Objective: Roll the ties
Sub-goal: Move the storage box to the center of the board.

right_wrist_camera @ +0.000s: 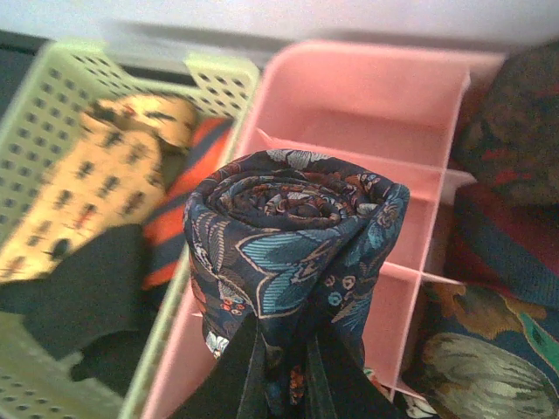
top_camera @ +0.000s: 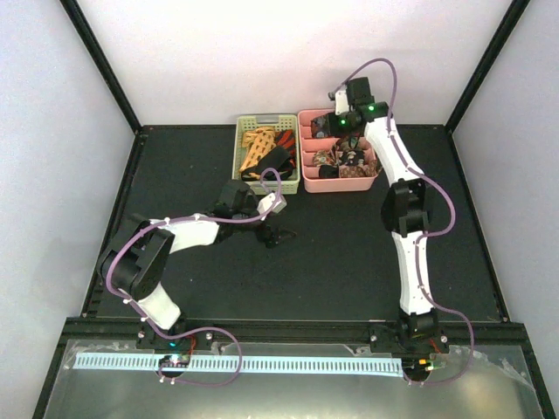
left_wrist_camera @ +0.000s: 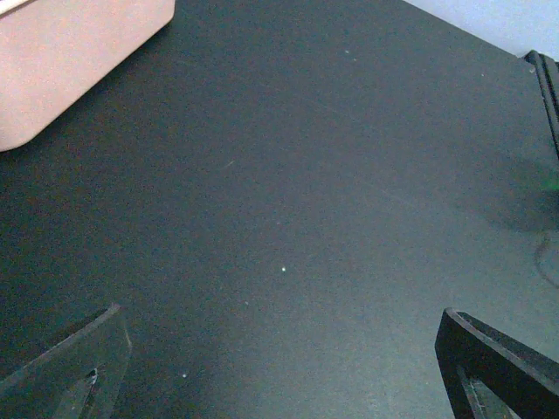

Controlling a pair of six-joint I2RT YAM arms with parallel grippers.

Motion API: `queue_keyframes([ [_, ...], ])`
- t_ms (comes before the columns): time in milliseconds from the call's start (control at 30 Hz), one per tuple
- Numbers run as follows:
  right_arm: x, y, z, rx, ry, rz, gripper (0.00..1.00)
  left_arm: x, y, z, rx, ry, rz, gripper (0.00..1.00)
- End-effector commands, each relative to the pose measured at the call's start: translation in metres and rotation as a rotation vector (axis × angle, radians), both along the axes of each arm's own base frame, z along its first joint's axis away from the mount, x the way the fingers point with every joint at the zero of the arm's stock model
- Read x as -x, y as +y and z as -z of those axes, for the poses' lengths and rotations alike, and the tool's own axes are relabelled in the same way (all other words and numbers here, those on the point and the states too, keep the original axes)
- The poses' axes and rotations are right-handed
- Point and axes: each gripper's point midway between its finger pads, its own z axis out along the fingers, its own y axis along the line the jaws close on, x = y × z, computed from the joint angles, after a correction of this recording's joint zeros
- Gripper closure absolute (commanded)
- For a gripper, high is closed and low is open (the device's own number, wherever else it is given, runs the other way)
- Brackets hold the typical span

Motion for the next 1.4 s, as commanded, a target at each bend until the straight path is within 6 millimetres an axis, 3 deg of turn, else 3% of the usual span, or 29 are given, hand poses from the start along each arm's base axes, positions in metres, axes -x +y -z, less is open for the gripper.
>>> queue_keyframes([
  [0,-0.008,-0.017,0.029,0.107,0.017,0.049,0.98,-0.001,0.000,-0.015,0.052,-0.010,0.007,0.01],
  [267,-0.005,-0.023,0.083,0.172,0.116,0.049,0.98,-0.003,0.003,-0.015,0.060,0.007,0.000,0.01],
  [467,-0.004,-0.028,0.111,0.228,0.147,0.032,0.98,-0.002,0.006,-0.013,0.062,0.018,-0.003,0.01],
  [633,0.003,-0.032,0.128,0.263,0.185,0.008,0.98,-0.004,0.006,-0.011,0.063,0.031,-0.005,0.01],
  [767,0.011,-0.029,0.124,0.253,0.194,-0.016,0.98,-0.002,0.005,-0.018,0.088,-0.040,0.018,0.01],
  [833,0.014,-0.027,0.120,0.233,0.190,-0.022,0.98,-0.013,0.003,-0.029,0.078,-0.110,0.009,0.01],
  [933,0.012,-0.023,0.108,0.207,0.168,-0.023,0.98,-0.045,-0.005,-0.047,-0.004,-0.237,-0.015,0.01],
  [1133,0.008,-0.017,0.092,0.162,0.125,-0.025,0.98,-0.099,-0.021,-0.063,-0.149,-0.360,0.000,0.01],
  [1367,0.009,-0.021,0.107,0.192,0.153,-0.026,0.98,-0.136,-0.047,-0.063,-0.194,-0.508,0.074,0.01],
])
